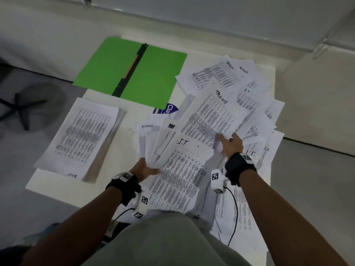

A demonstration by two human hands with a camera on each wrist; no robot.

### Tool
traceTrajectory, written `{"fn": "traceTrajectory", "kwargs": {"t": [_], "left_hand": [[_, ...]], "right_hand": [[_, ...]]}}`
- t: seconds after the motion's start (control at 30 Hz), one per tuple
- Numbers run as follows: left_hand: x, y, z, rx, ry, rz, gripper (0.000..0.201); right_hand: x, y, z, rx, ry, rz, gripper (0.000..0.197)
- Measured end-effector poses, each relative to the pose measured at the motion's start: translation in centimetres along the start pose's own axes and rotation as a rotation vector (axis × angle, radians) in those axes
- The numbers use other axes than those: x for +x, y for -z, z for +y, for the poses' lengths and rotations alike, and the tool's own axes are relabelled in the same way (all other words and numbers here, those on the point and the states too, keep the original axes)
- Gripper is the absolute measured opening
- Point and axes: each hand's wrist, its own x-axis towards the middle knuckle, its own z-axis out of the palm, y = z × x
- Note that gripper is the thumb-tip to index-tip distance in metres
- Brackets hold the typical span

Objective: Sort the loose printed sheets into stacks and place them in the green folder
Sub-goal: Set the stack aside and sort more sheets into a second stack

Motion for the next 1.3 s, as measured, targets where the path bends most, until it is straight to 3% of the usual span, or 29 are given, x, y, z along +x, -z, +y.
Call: {"fn": "traceTrajectory", "kwargs": {"t": [0.03,0.13,0.27,0.33,0.47,0.53,0.63,0.77,0.83,0.93,1.0,1.07,1.17,1.23,1.3], "left_hand": [[0.1,0.3,0.3,0.012,-0.03,-0.01,0.057],[1.0,0.8,0.1,0.069,-0.037,-0.02,0.047],[2.1,0.9,-0.4,0.062,-0.022,0.122,0.044],[2.4,0.9,-0.7,0.013,0.044,0.178,0.044],[2.5,0.5,-0.3,-0.053,0.082,0.268,0.045],[2.4,0.3,-0.2,-0.087,0.092,0.264,0.052],[2.5,0.1,0.2,-0.25,0.129,0.188,0.089],[2.3,-0.6,1.5,-0.479,0.11,0.086,0.066],[2.3,-0.9,1.4,-0.439,0.077,0.142,0.07],[2.2,-1.6,0.8,-0.379,0.045,0.151,0.106],[3.5,-2.0,-0.6,-0.218,0.11,0.161,0.115],[4.7,-2.0,-1.5,-0.097,0.155,0.179,0.104],[4.9,-1.2,-1.5,-0.047,0.136,0.213,0.073],[4.6,0.0,-1.6,-0.09,0.121,0.313,0.052],[3.8,1.7,-1.5,-0.086,0.127,0.438,0.035]], "right_hand": [[0.5,0.3,-0.9,0.071,0.029,0.07,0.037],[1.3,2.4,-4.9,0.176,0.153,0.215,0.039],[1.0,5.4,-9.3,0.125,0.345,0.343,0.038],[0.6,6.1,-9.4,0.179,0.392,0.407,0.039],[-0.7,6.5,-6.6,0.25,0.327,0.436,0.04],[-1.4,5.8,-4.2,0.183,0.236,0.373,0.036],[-3.0,3.6,-0.5,0.007,0.183,0.104,0.021],[-5.3,0.2,2.9,-0.197,0.144,-0.054,0.027],[-6.1,-1.6,3.5,-0.226,0.084,-0.138,0.038],[-7.8,-3.7,3.9,-0.204,0.043,-0.324,0.061],[-8.4,-4.4,4.3,-0.137,0.053,-0.448,0.068],[-8.3,-4.3,4.5,-0.128,0.089,-0.461,0.068],[-6.9,-2.9,4.3,-0.129,0.113,-0.218,0.048],[-5.4,-1.2,4.2,-0.175,0.078,-0.046,0.039],[-4.2,0.4,4.4,-0.276,-0.006,0.013,0.041]]}}
